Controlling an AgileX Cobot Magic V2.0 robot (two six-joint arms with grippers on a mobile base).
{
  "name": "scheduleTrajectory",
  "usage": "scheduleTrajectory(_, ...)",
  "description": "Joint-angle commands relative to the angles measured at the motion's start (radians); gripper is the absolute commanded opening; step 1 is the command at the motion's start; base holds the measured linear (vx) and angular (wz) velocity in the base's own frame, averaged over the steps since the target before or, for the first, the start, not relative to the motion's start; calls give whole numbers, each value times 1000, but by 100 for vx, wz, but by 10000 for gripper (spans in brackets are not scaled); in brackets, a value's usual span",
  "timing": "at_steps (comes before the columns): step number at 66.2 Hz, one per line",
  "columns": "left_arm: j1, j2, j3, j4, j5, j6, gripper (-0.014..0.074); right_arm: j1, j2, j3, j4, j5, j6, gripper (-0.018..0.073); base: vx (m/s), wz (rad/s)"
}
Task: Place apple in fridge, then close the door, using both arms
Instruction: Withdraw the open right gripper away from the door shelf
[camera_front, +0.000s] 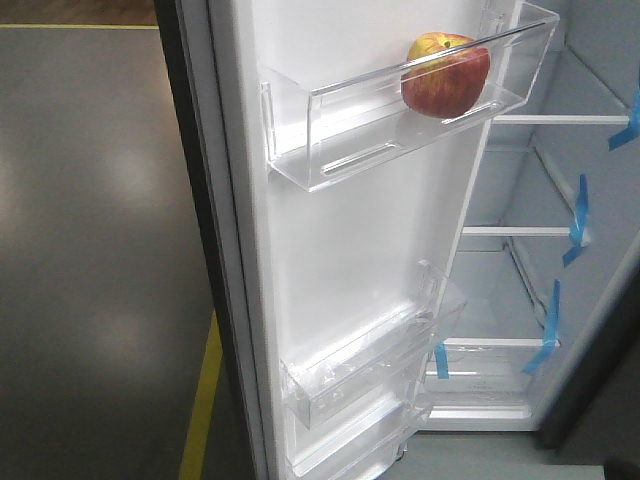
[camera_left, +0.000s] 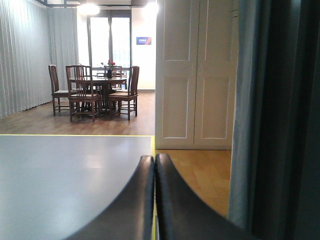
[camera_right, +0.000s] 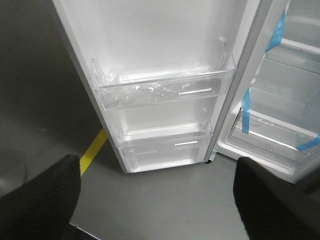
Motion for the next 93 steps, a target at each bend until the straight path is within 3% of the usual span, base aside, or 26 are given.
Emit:
scheduleTrajectory(1, -5, -14, 29, -1, -73, -10, -6, -5, -43, -19, 3, 14, 0, 591, 0, 0)
scheduleTrajectory(37, -5, -14, 29, -1, -73, -10, -6, -5, -122, -19, 2, 216, 0, 591, 0, 0)
scheduleTrajectory(84, -5, -14, 29, -1, -76, -10, -6, -5, -122, -19, 2, 221, -2, 591, 0, 0)
scheduleTrajectory(93, -5, -14, 29, -1, -148, -10, -6, -5, -122, -19, 2, 221, -2, 591, 0, 0)
